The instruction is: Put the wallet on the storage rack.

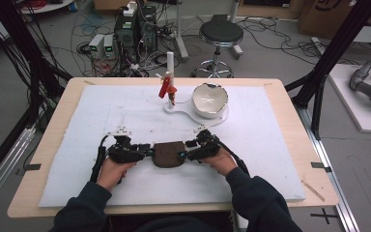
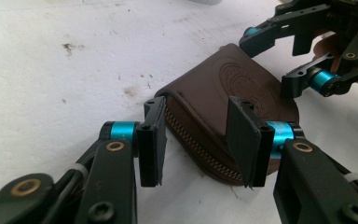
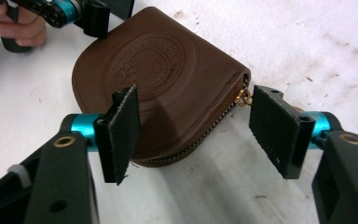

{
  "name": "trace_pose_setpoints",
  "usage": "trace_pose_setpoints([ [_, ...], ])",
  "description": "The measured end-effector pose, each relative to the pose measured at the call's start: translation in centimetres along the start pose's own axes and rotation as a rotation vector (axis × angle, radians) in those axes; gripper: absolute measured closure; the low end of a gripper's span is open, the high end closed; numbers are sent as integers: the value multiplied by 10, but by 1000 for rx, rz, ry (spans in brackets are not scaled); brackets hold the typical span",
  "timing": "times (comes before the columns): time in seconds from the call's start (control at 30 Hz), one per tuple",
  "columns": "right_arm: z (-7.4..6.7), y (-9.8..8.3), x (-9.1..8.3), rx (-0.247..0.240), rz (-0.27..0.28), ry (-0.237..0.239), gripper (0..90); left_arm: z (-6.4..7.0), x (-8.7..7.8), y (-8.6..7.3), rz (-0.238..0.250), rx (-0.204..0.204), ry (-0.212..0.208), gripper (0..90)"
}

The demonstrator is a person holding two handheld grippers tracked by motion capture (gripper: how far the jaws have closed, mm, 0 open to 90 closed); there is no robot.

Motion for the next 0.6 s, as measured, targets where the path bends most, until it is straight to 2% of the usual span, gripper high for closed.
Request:
trace_pose_setpoints([
  [0.07,2,0,1,4,1,11,342,-1,1,0,-3,-7,-8,577],
  [0.13,2,0,2,7,-7,40,402,-1,2,-1,-1,-9,-17,585],
  [0.27,1,0,1,-11,-13,42,431,-1,2,-1,-2,-3,-22,597],
  [0.43,-1,1,1,-76,-7,25,452,-3,3,-1,-4,-23,-25,523],
  [0.6,-7,2,0,-172,2,-15,459,-4,4,0,-3,-27,-38,462],
])
Point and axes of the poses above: each handheld gripper's, and its own axes: x roughly forward along the jaws, y roughly out of its top, z roughly to its right, the point moved 3 cm from there along x, roughly forward along the jaws, and after that the axes turned 3 degrees about -z, right-handed, at the moved point
